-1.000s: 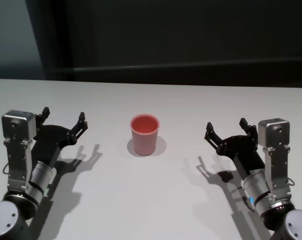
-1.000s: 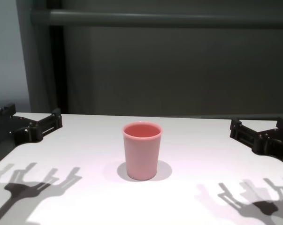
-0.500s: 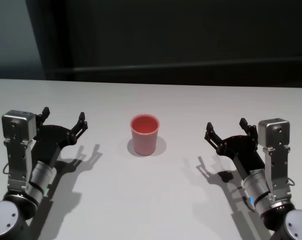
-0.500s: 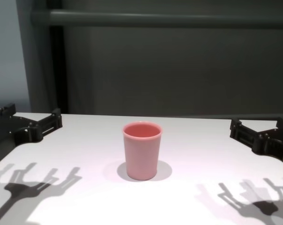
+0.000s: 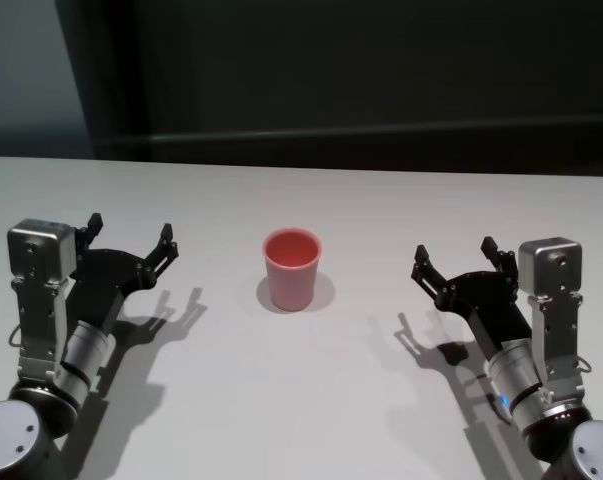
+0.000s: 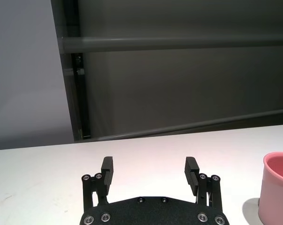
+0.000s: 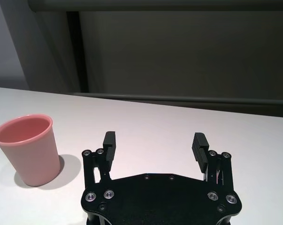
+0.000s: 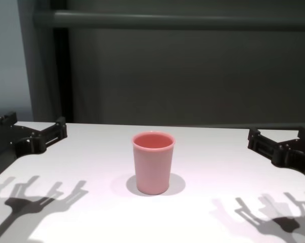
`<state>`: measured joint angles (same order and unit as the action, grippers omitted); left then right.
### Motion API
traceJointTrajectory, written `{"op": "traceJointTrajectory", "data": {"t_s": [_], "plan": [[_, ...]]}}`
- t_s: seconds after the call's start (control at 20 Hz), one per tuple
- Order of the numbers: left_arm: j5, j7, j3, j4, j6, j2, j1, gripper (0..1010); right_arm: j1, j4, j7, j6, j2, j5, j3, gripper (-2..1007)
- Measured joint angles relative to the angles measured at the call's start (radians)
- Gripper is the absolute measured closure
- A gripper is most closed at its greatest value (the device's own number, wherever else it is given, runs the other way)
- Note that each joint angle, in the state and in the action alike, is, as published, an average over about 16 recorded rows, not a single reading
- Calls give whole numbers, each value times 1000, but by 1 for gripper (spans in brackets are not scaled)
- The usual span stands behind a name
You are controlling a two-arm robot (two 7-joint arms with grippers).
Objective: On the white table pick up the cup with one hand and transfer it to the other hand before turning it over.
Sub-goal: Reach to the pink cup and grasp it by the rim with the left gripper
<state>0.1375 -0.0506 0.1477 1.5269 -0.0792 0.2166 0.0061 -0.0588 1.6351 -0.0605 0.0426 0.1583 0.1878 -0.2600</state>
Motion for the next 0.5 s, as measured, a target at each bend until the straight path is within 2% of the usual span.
{"op": "traceJointTrajectory", "data": {"t_s": [0.5], "plan": [[0,0,0,0,0,0,0,7,0,0,0,0,0,0,0,3]]}}
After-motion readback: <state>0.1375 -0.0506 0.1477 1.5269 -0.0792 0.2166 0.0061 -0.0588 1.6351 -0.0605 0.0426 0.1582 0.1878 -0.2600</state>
